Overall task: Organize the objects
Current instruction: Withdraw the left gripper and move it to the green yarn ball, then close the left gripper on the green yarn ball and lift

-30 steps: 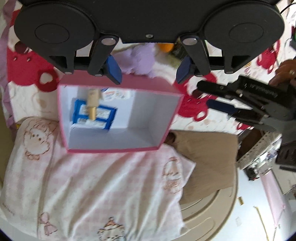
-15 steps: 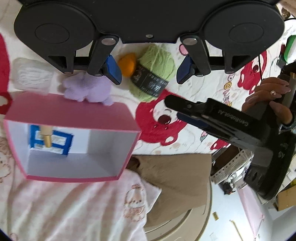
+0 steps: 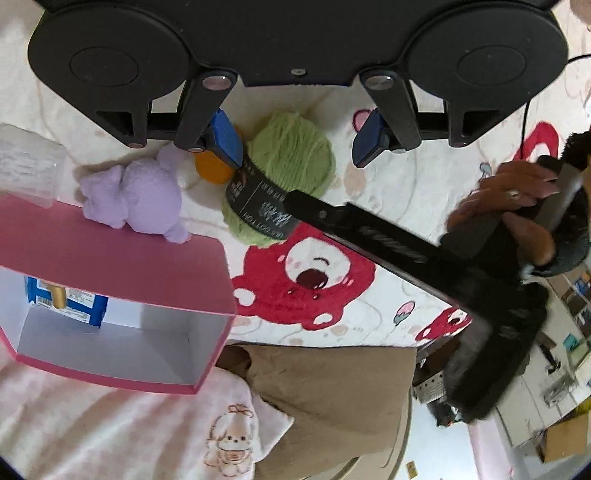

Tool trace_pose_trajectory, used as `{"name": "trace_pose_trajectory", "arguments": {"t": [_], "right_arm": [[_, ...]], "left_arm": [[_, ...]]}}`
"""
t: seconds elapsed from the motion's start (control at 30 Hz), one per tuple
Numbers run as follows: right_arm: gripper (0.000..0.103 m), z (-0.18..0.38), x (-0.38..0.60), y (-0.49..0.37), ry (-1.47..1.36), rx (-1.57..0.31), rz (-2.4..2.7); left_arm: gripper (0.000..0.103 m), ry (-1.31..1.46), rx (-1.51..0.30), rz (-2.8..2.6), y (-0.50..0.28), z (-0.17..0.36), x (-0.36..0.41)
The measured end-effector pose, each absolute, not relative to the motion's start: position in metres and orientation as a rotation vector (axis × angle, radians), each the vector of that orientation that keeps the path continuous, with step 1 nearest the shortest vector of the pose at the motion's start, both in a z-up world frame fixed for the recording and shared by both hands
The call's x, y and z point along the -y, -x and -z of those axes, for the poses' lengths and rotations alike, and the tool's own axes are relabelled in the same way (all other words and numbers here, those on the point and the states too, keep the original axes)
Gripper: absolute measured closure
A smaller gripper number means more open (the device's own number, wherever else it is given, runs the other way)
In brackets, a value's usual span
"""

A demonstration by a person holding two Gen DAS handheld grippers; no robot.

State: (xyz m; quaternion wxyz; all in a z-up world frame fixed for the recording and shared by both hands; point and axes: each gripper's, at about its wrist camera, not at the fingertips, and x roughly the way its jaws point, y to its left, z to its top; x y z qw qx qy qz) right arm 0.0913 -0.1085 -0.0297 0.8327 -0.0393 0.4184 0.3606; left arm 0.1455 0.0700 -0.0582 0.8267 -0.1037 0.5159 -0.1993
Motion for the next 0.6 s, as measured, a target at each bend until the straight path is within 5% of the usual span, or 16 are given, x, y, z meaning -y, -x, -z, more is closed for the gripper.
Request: {"name": "trace_pose_trajectory", "arguments": {"t": [0.37,0.6], "right_arm": [[0.032,0.075,0.099,-0.108,-0.029,-0.978,-0.781],[0.030,0.099,0.091,-0.114,-0.028,-1.007,-0.773]], "left_arm": [[0.038,0.379,-1.105,0.450,-0.145,0.088,-0.079],[0.045,0.450,-1.116,0.457,-0.149,0.097,-0.079]]}}
